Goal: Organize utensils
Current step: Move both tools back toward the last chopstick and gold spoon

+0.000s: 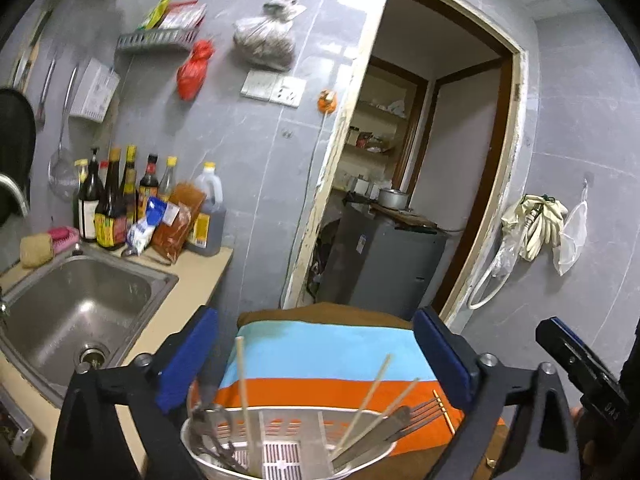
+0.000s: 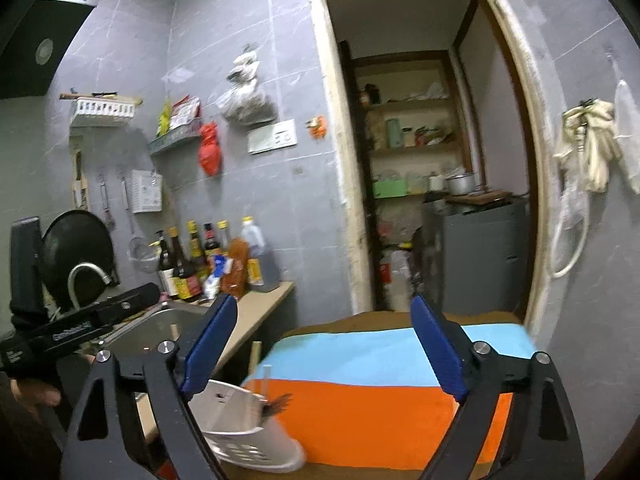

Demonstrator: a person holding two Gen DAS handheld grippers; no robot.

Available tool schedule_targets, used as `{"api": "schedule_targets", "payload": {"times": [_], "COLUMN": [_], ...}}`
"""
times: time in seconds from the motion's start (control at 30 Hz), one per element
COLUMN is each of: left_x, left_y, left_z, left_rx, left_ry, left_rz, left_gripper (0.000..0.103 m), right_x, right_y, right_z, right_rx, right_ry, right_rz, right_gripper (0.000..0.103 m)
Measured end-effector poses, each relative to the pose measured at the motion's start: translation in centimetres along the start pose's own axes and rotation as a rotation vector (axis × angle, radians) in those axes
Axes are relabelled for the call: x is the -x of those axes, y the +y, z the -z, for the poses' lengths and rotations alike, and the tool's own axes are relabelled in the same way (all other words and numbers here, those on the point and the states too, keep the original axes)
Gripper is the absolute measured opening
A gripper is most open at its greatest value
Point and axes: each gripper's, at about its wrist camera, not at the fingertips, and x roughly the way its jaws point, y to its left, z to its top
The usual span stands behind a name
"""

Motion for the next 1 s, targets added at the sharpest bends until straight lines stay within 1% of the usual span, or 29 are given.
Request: {"api": "schedule_targets", "payload": {"times": [0.1, 0.27, 0.4, 0.7, 1.0], "left_x": [0.3, 0.5, 0.8, -0.1, -1.7], "left_y": [-2.2, -5.9, -8.5, -13.9, -18.1], "left_z": [0.1, 0.9, 1.6, 3.7, 6.3], "left_rx": [-0.028, -0.080, -0.096, -0.131, -0.151], "left_ry": [-0.015, -0.027, -0.052, -0.031, 0.008], "left_rz": [0.002, 0.006, 0.018, 0.064, 0.089], "left_gripper": [0.102, 0.102, 0.102, 0.102, 0.102], "right_x": [1.3, 3.4, 4.8, 7.0, 7.3], "right_y": [-2.2, -5.3, -7.8, -13.4, -18.1], "right_z": [-0.6, -1.2, -1.4, -0.9, 1.2], "right_rx": [0.000, 0.032, 0.044, 0.045, 0.039], "right_ry": [-0.013, -0.029, -0.027, 0.008, 0.059], "right_rz": [0.050, 0.109, 0.151, 0.220, 0.259], "right_gripper": [0.093, 0.094, 0.094, 0.094, 0.094]}}
